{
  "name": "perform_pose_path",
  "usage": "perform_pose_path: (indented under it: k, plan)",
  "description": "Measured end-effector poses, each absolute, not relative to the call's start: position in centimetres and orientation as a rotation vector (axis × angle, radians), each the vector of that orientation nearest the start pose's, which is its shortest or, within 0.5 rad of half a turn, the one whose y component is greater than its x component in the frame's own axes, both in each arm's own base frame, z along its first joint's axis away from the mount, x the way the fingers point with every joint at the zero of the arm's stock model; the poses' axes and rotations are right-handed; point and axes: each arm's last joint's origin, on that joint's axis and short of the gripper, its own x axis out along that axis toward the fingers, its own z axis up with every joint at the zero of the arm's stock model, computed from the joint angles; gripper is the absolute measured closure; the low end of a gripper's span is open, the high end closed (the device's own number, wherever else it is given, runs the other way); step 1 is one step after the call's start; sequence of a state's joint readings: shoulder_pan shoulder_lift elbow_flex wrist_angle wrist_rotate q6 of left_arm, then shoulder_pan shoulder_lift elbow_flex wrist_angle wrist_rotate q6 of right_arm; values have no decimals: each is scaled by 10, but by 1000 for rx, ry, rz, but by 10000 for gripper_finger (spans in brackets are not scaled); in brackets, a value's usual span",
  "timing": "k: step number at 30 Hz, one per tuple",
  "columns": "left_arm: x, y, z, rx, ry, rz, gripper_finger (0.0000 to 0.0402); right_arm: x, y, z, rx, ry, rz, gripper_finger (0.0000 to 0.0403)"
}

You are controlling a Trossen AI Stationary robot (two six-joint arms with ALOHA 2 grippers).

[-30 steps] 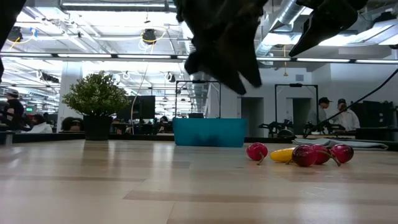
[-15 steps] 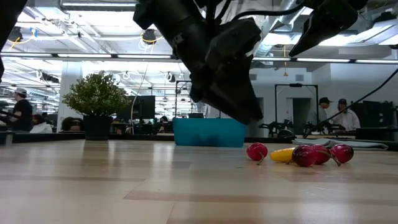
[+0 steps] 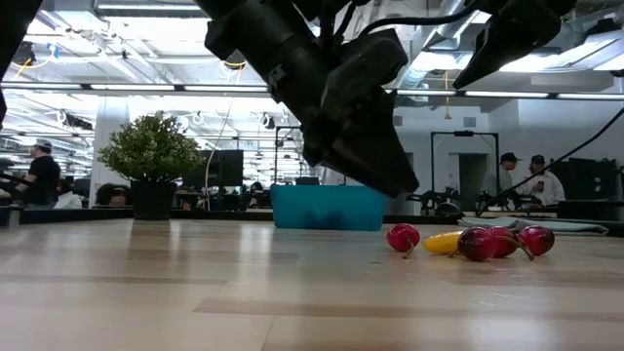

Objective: Pick and placing Produce into tupperware
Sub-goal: Put the cherry into the blue bin

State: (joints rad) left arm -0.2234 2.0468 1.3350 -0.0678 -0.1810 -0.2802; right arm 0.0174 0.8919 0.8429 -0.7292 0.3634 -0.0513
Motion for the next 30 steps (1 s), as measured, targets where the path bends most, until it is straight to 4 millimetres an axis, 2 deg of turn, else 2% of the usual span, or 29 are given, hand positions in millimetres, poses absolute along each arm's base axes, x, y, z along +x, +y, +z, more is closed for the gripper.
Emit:
perform_pose_path:
  k: [5,12,22,30]
  plan:
    - [424,-91,155,-103,760,81,236,170,-7,290,-196,776,-309,178]
    - [431,-97,126,-91,785,60,236,170,-7,290,-197,777,-308,178]
    - [431,-98,119,-108,801,72,239,169,-7,290,-198,781,-308,178]
    - [430,-98,118,-117,816,58,280,169,-7,290,-199,781,-308,178]
